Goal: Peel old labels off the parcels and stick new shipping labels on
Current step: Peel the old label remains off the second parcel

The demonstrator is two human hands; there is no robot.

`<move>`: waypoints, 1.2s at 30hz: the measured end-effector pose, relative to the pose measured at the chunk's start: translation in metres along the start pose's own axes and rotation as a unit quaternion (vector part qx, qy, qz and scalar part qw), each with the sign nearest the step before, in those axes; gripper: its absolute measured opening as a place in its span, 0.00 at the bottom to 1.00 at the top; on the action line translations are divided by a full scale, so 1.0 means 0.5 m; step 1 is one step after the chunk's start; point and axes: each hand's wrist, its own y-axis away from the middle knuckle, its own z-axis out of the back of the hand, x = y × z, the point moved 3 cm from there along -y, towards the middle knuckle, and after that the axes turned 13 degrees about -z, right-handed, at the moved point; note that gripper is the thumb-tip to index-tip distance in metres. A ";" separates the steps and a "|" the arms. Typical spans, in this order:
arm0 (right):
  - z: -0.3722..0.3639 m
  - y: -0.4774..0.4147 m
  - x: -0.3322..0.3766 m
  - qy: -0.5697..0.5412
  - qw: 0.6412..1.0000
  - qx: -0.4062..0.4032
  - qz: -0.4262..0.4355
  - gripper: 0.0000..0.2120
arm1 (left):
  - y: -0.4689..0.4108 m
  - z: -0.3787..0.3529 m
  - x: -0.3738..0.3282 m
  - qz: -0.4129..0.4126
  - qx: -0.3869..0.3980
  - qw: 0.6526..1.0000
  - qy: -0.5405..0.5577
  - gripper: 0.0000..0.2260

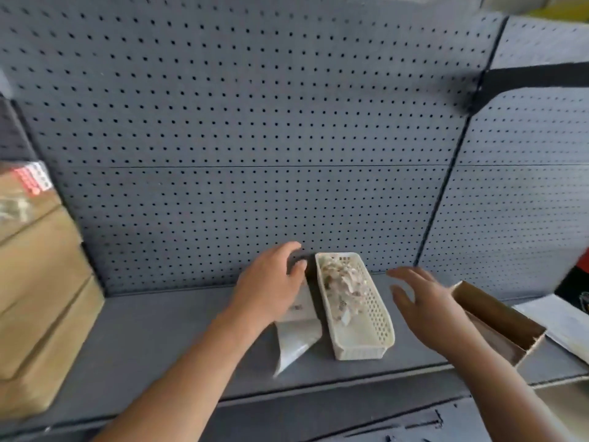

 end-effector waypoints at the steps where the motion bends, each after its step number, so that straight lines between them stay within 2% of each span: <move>1: -0.018 -0.004 0.038 -0.003 1.000 0.002 0.014 0.15 | 0.010 0.028 0.028 0.009 -0.007 1.000 -0.005 0.19; 10: -0.161 -0.038 0.321 -0.052 0.986 0.066 0.144 0.13 | 0.104 0.230 0.190 0.093 -0.093 0.990 -0.041 0.19; 19: -0.270 -0.032 0.567 -0.104 0.941 0.146 0.287 0.14 | 0.230 0.396 0.254 0.159 -0.222 0.960 -0.058 0.17; 25: -0.304 0.024 0.705 -0.115 0.906 0.175 0.368 0.16 | 0.326 0.497 0.259 0.162 -0.278 0.943 -0.090 0.18; 36: -0.323 0.112 0.906 -0.185 0.876 0.209 0.393 0.19 | 0.458 0.670 0.391 0.179 -0.401 0.889 -0.128 0.14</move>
